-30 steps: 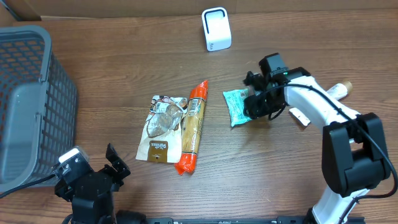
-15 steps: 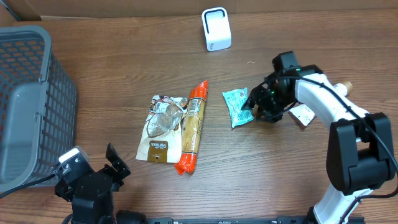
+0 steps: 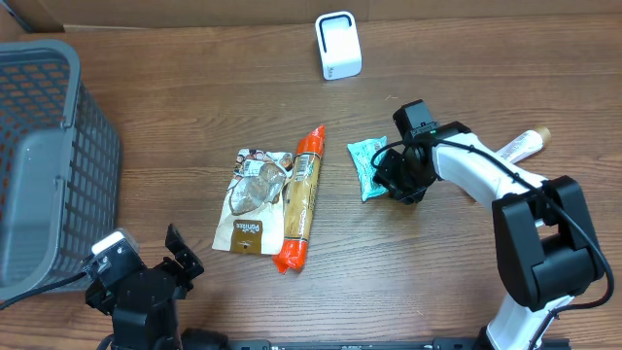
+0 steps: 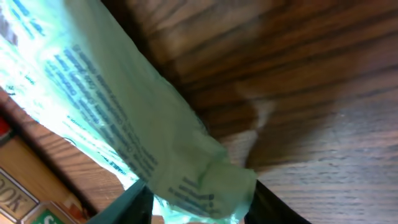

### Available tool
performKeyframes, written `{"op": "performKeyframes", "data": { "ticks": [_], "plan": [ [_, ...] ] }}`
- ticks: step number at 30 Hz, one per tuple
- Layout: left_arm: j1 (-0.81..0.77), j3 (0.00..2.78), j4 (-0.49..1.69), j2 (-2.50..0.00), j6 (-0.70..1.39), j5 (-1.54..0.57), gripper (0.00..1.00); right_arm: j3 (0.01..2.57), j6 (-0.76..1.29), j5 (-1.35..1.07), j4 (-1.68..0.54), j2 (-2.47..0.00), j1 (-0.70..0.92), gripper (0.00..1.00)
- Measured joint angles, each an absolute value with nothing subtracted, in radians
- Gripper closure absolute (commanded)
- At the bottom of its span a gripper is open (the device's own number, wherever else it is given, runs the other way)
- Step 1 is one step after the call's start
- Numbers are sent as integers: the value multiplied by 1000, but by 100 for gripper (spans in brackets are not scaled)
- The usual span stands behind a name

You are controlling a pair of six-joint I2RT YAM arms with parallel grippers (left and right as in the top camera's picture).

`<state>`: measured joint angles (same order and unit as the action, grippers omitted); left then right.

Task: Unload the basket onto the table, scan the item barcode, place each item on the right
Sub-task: 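Lift the green pack and pull it rightward with the right gripper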

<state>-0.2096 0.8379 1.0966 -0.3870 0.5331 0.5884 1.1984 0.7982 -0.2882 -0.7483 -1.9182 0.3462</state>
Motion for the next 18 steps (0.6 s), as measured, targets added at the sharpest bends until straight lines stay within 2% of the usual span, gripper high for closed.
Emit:
{"op": "performKeyframes", "data": {
  "ticks": [7,12,18],
  "plan": [
    [-210,838,1096,-387,533,588,1,1198,759,-246,-644,-1918,332,61],
    [-210,838,1097,-387,533,588,1,1197,659,-278,-560,-1918,269,37],
    [-210,838,1097,-387,533,588,0,1197,540,-410,-506,-1918,178,25]
  ]
}}
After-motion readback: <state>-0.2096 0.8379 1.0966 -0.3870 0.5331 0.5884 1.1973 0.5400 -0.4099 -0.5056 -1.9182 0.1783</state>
